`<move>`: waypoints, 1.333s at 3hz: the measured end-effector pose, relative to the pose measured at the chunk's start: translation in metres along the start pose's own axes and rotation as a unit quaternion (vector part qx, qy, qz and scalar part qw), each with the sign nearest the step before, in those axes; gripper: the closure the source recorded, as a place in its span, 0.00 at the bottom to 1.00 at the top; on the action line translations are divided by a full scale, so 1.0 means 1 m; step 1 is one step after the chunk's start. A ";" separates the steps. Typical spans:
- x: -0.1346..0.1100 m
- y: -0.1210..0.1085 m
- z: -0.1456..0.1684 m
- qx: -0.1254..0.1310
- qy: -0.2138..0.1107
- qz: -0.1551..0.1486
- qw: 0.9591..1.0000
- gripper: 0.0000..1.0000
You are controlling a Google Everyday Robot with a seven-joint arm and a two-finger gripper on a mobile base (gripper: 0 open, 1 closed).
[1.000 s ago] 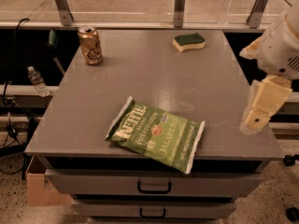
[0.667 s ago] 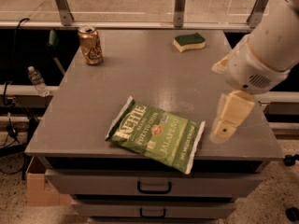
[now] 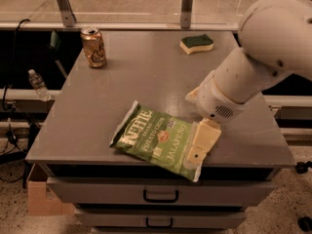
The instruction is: Move green jalapeno chip bag near orange can
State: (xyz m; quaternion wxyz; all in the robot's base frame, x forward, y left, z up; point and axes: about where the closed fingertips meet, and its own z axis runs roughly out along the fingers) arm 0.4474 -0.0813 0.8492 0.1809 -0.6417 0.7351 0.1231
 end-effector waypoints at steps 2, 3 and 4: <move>0.001 0.025 0.035 -0.048 -0.011 0.006 0.999 0.41; 0.000 0.025 0.032 -0.048 -0.012 0.006 0.999 0.64; -0.003 0.025 0.026 -0.048 -0.012 0.006 0.999 0.88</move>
Offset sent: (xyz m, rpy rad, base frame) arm -0.0286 0.0173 -0.0427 0.0458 0.1172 0.0302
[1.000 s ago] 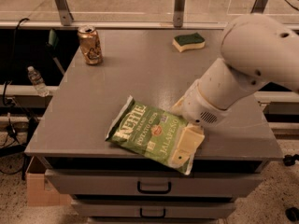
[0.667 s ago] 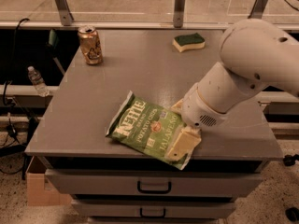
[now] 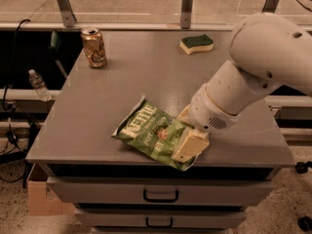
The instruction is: Move green jalapeno chip bag near orange can
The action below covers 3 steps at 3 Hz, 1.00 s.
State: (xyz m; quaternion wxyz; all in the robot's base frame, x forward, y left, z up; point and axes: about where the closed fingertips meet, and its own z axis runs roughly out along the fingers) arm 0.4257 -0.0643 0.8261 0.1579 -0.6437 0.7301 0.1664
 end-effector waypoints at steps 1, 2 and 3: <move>-0.002 0.000 -0.004 0.000 0.000 0.000 1.000 1.00; -0.009 -0.012 -0.054 0.048 -0.027 -0.010 0.998 1.00; -0.008 -0.030 -0.153 0.135 -0.067 -0.015 0.988 1.00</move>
Offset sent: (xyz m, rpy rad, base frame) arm 0.0464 -0.0756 0.2057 0.1644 -0.3963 -0.1155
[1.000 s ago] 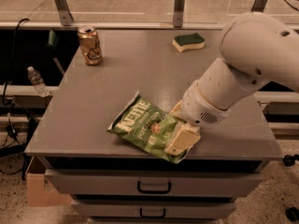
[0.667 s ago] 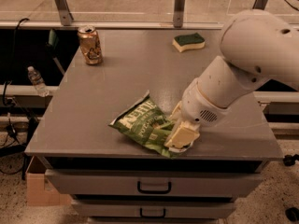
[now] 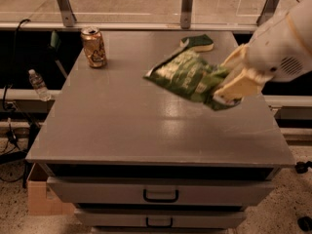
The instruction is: Move green jalapeno chip bag near orange can
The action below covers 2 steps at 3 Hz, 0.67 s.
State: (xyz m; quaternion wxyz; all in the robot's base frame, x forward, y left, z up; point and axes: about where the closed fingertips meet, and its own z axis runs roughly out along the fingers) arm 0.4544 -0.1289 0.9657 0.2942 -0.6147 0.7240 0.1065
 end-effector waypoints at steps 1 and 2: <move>-0.016 -0.011 -0.023 0.028 -0.011 -0.012 0.999 1.00; -0.016 -0.011 -0.023 0.028 -0.011 -0.012 0.999 1.00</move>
Offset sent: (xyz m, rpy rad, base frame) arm 0.0066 -0.0029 0.0319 0.0113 -0.0675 -0.0114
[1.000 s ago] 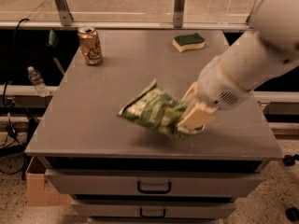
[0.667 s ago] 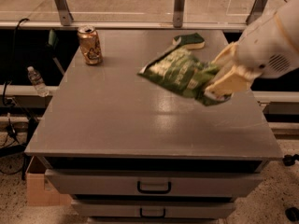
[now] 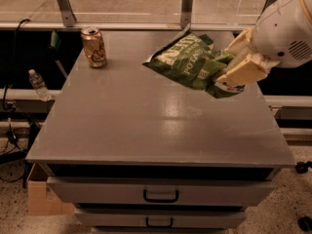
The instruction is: Move green jalapeno chip bag near orange can
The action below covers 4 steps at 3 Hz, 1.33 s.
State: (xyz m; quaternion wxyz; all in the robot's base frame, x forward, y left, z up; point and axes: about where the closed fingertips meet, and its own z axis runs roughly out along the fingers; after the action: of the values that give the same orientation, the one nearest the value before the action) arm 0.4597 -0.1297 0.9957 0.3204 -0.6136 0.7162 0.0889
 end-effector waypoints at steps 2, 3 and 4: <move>0.014 -0.092 0.019 0.078 -0.012 0.036 0.996 1.00; 0.004 -0.148 0.052 0.102 -0.025 0.057 0.993 1.00; -0.016 -0.188 0.106 0.102 -0.031 0.079 0.991 1.00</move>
Offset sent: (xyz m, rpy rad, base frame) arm 0.1800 -0.0425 -0.0016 0.1042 -0.1590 -0.2567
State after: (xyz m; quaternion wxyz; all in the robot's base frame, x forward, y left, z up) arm 0.6729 -0.1049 0.9725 0.3949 -0.5165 0.7574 0.0596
